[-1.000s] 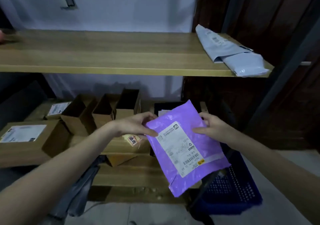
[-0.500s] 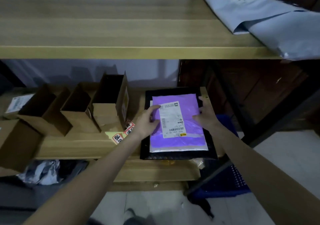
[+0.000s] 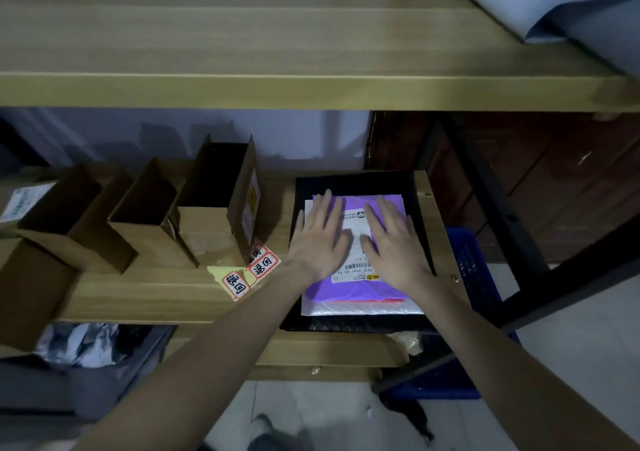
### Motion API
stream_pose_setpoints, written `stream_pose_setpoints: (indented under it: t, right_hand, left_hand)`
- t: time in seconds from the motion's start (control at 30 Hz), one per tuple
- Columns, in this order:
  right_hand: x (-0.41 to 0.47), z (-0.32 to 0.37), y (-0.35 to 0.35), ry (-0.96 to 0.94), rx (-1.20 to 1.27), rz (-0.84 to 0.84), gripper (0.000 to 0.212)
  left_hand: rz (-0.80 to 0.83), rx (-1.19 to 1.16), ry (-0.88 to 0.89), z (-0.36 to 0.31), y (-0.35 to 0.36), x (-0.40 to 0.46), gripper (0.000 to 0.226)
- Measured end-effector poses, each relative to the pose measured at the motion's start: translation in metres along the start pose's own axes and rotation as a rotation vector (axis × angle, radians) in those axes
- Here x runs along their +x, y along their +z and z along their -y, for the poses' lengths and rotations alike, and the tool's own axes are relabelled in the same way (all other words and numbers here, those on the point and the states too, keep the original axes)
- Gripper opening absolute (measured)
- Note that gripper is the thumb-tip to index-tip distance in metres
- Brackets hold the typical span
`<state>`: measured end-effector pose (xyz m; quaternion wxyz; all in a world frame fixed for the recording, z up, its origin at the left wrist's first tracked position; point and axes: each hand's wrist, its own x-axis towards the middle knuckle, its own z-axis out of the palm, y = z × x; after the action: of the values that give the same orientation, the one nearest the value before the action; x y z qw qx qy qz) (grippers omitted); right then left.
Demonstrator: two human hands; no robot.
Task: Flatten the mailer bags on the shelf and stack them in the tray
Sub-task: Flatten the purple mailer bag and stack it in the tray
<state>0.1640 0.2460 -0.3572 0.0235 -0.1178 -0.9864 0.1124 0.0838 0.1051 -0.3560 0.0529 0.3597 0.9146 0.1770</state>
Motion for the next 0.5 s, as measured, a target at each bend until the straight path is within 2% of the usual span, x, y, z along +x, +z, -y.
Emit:
stream_pose_setpoints:
  t: [0.13, 0.5]
  right_hand:
    - [-0.002, -0.005, 0.021, -0.005, -0.066, 0.094, 0.062]
    - [-0.001, -0.008, 0.021, -0.009, -0.029, 0.187, 0.061]
  left_hand:
    - [0.159, 0.120, -0.011, 0.005, 0.024, -0.004, 0.057]
    - [0.185, 0.104, -0.018, 0.008, 0.033, -0.001, 0.057]
